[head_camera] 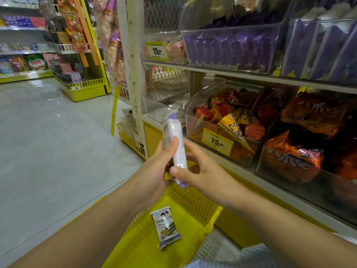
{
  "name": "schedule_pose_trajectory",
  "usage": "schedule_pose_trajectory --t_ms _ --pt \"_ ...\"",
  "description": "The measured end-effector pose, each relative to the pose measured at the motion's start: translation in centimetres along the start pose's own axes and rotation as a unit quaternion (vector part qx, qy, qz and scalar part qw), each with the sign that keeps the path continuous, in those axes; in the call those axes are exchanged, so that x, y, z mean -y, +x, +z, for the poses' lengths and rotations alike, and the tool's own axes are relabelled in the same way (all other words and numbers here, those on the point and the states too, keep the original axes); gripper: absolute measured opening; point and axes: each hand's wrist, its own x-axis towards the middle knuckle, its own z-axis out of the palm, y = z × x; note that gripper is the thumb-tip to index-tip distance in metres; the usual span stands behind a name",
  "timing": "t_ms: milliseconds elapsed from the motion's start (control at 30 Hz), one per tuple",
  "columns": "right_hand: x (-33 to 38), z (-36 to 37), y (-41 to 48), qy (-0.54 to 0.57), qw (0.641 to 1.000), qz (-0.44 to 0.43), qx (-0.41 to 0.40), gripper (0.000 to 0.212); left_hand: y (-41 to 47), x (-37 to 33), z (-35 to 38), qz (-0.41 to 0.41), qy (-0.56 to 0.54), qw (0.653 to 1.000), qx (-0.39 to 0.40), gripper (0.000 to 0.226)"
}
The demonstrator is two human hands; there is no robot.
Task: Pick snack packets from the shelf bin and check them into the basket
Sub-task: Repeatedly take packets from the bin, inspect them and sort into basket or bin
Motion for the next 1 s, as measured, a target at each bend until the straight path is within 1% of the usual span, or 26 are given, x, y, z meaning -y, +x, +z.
schedule_pose_trajectory --t_ms 100,167,267,333,367,433,500,600,633,700,767,833,900,1000 --pt "-0.2 0.1 0.1 -0.026 0.999 -0.012 0.024 0.068 -0.1 0.1 -0.4 0.007 -0.009 1.0 0.016 0.055" --pt "0.1 -0.4 0.2 -0.047 0.999 0.002 0.004 0.067 -0.2 0.0 -0.7 0.016 -0.022 1.0 0.011 0.047" --pt "0.3 -1.9 0.4 -0.044 0.997 0.013 -0.056 0.047 -0.3 -0.7 -1.1 0.034 -0.044 0.998 0.031 0.047" --pt "0.4 -2.8 0.6 -0.015 0.994 0.037 -0.099 0.046 -0.3 -0.7 -1.3 0.035 -0.046 0.997 0.058 0.046" --pt "0.4 -3.1 0.7 0.018 0.993 0.05 -0.109 0.043 -0.4 -0.7 -1.3 0.029 -0.044 0.996 0.073 0.046" --pt "0.7 -3.5 0.7 0.089 0.989 0.052 -0.102 0.029 -0.6 -0.4 -1.3 0.008 -0.037 0.994 0.104 0.046" --pt "0.9 -3.8 0.7 0.122 0.987 0.044 -0.097 0.02 -0.7 -0.2 -1.2 -0.009 -0.025 0.993 0.116 0.046" --pt "1.0 -4.0 0.6 0.153 0.983 0.026 -0.103 0.021 -0.3 -0.1 -1.4 0.015 0.023 0.997 0.075 0.053" --pt "0.9 -4.0 0.6 0.151 0.982 0.02 -0.109 0.023 -0.1 -0.1 -1.5 0.035 0.044 0.997 0.051 0.056" --pt "0.8 -3.9 0.7 0.131 0.984 -0.001 -0.118 0.017 0.2 0.0 -1.6 0.08 0.081 0.993 0.009 0.06" --pt "0.8 -3.9 0.7 0.109 0.986 -0.033 -0.12 0.015 0.3 0.2 -1.5 0.116 0.112 0.987 -0.014 0.057" --pt "0.9 -3.9 0.6 0.088 0.988 -0.057 -0.117 0.018 0.3 0.2 -1.2 0.13 0.126 0.983 -0.016 0.054" --pt "1.0 -3.8 0.6 0.077 0.989 -0.071 -0.107 0.021 0.3 0.2 -1.2 0.131 0.125 0.983 -0.007 0.056" --pt "1.5 -4.0 0.5 0.043 0.993 -0.069 -0.084 0.035 0.4 0.1 -1.4 0.124 0.101 0.987 -0.001 0.06"
